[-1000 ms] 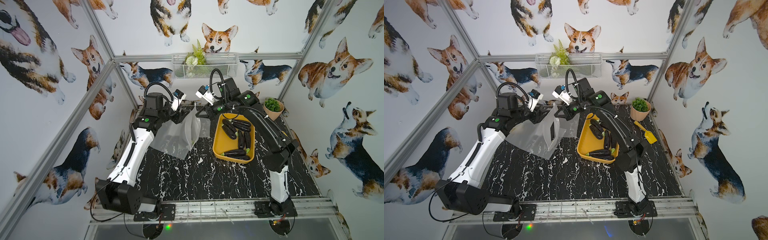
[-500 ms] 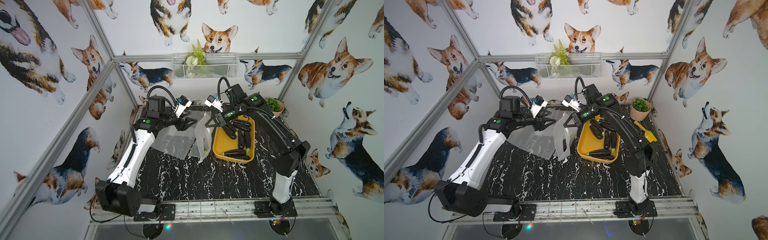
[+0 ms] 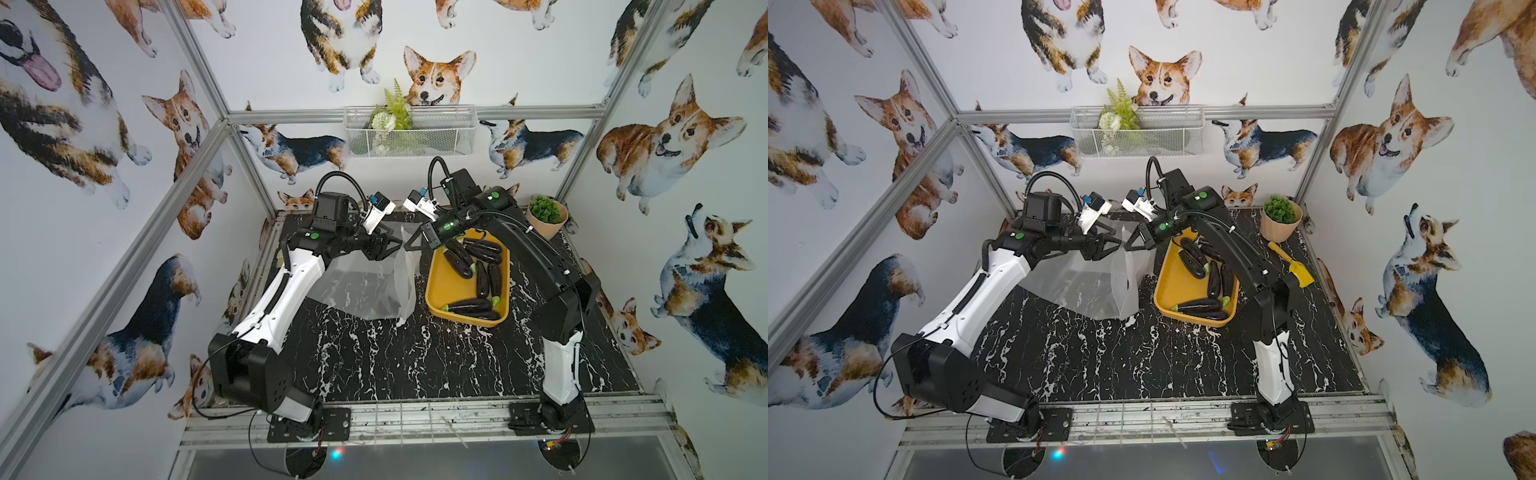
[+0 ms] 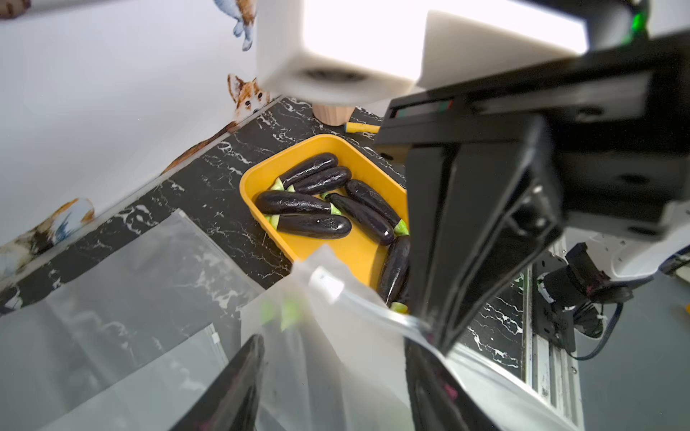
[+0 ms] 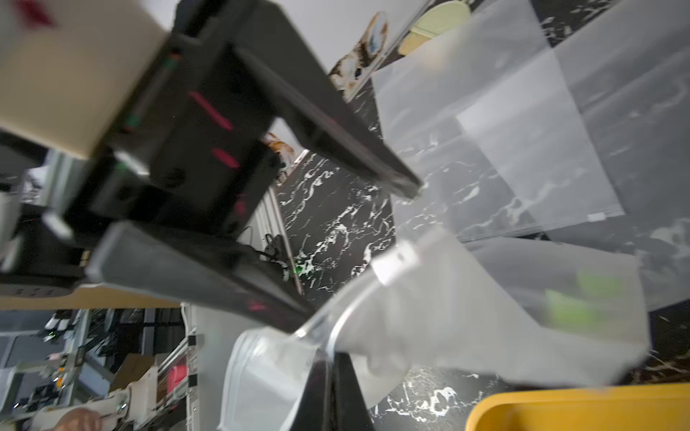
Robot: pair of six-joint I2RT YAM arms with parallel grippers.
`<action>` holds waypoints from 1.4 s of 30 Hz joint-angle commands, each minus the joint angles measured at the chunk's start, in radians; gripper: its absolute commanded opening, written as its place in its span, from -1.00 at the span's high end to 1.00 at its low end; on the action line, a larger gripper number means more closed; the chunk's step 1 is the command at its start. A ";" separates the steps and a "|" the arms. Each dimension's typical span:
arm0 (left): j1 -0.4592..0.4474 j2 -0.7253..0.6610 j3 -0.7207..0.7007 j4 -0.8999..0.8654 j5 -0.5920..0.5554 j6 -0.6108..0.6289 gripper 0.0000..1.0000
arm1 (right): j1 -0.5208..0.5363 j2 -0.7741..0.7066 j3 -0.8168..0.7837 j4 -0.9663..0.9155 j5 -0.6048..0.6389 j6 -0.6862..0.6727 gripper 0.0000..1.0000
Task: Place the eggplant in a zip-top bag and seal the zipper
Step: Adjust the zipper food storage bag at the center of the board.
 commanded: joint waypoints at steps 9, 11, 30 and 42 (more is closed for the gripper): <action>-0.028 -0.016 -0.011 -0.025 -0.123 -0.295 -0.51 | 0.046 -0.104 -0.211 0.359 0.213 0.250 1.00; -0.029 0.001 0.001 -0.024 -0.147 -0.350 -0.49 | 0.061 -0.107 -0.214 0.358 0.218 0.243 1.00; -0.032 0.021 0.025 -0.034 -0.229 -0.450 0.40 | 0.102 -0.144 -0.295 0.451 0.213 0.273 1.00; -0.058 0.019 0.060 -0.087 -0.216 -0.377 1.00 | 0.076 -0.177 -0.303 0.458 0.174 0.268 0.86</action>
